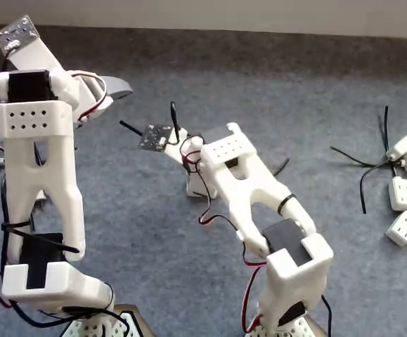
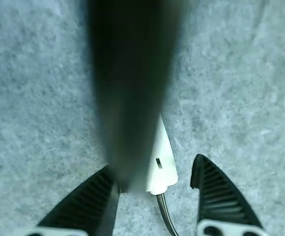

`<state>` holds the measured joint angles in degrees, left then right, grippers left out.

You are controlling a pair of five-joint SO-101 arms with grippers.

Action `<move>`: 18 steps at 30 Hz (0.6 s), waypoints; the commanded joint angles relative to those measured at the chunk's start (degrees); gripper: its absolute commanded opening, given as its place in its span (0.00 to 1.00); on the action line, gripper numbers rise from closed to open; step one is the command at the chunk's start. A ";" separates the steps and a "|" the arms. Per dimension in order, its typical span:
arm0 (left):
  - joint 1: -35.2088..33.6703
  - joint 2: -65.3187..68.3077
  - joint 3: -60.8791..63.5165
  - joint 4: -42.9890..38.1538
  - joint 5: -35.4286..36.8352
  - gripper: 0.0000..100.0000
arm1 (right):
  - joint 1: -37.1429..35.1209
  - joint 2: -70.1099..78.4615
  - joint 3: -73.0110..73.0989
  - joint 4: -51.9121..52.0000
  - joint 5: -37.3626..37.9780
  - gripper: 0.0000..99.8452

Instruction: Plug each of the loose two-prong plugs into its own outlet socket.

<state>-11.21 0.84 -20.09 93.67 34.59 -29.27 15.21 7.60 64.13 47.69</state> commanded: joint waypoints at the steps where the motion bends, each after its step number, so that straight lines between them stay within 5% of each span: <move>1: -0.13 -2.15 -0.13 -0.97 -0.09 0.41 | -0.57 1.89 -2.59 0.22 0.62 0.21; 13: -0.04 -2.15 -0.13 -0.97 -0.09 0.41 | -2.24 -3.56 -5.49 11.30 2.46 0.21; 18: -0.04 -2.15 0.31 -0.97 -0.09 0.41 | -3.30 -2.95 -5.14 7.25 2.11 0.21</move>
<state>-11.21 0.84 -19.91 93.67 34.59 -31.65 14.86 4.44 74.07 49.36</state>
